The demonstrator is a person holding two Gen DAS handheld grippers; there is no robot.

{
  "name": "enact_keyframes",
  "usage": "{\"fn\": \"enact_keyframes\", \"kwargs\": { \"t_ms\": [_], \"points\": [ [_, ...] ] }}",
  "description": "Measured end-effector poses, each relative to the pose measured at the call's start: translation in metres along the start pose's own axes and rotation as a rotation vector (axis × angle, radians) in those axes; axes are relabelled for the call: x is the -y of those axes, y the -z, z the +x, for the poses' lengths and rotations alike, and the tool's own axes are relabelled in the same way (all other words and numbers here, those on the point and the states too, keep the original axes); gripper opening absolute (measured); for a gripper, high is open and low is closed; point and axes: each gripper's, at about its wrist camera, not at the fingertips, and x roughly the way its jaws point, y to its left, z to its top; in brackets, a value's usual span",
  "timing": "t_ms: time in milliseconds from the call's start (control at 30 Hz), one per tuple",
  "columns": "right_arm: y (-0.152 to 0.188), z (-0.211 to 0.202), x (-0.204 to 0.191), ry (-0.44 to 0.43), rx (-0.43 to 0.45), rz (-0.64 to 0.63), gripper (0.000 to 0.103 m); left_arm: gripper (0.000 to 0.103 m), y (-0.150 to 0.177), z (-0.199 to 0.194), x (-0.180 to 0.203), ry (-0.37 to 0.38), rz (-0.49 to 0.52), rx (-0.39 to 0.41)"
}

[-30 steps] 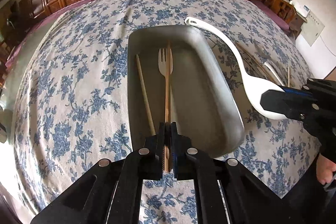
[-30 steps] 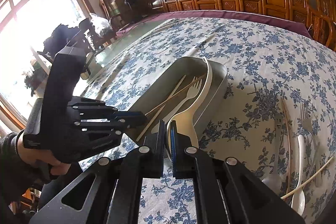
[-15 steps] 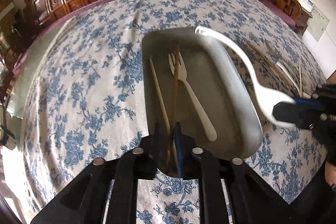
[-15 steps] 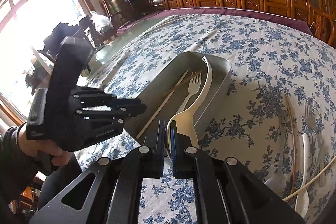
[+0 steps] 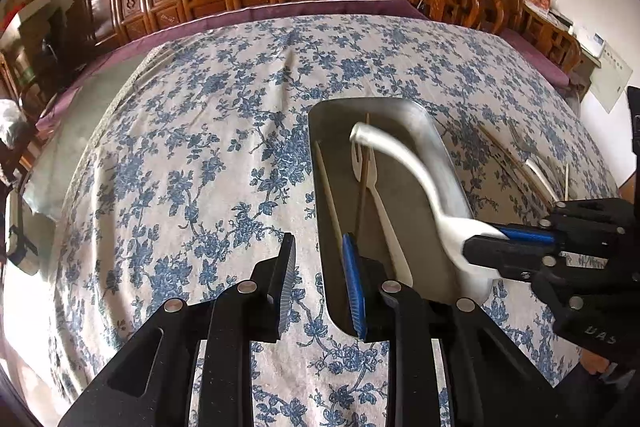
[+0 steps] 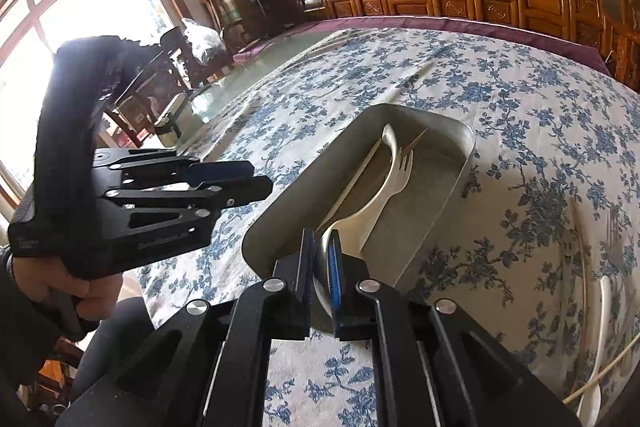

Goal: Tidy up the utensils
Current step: 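Lower the white ladle into the tray and open the right tool, then move both tools away from the tray to the remaining utensils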

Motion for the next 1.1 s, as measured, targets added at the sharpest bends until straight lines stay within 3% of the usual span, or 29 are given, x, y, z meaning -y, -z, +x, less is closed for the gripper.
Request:
{"fn": "enact_keyframes", "kwargs": {
  "t_ms": [67,333,633,833,933,1033,1100],
  "points": [
    [0.000,0.001,0.002,0.007,0.003,0.006,0.021,0.023,0.000,-0.001,0.000,0.003,-0.005,0.003],
    [0.008,-0.037,0.014,0.015,0.052,0.008,0.021,0.023,-0.001,-0.011,0.013,0.024,0.007,0.021],
    [0.045,-0.124,0.081,0.244,0.110,0.052,0.021,0.024,-0.007,-0.021,0.057,0.068,0.054,0.054],
    [0.071,-0.156,0.131,0.378,0.124,0.106,0.021,0.024,-0.011,-0.022,0.101,0.104,0.105,0.061],
    [0.085,-0.163,0.152,0.415,0.126,0.123,0.021,0.035,-0.012,-0.018,0.124,0.109,0.139,0.060],
    [0.093,-0.165,0.171,0.429,0.128,0.168,0.021,0.037,-0.011,-0.012,0.143,0.123,0.161,0.047],
    [0.096,-0.166,0.179,0.446,0.131,0.181,0.021,0.052,-0.009,-0.008,0.156,0.132,0.170,0.043]
  ]
}}
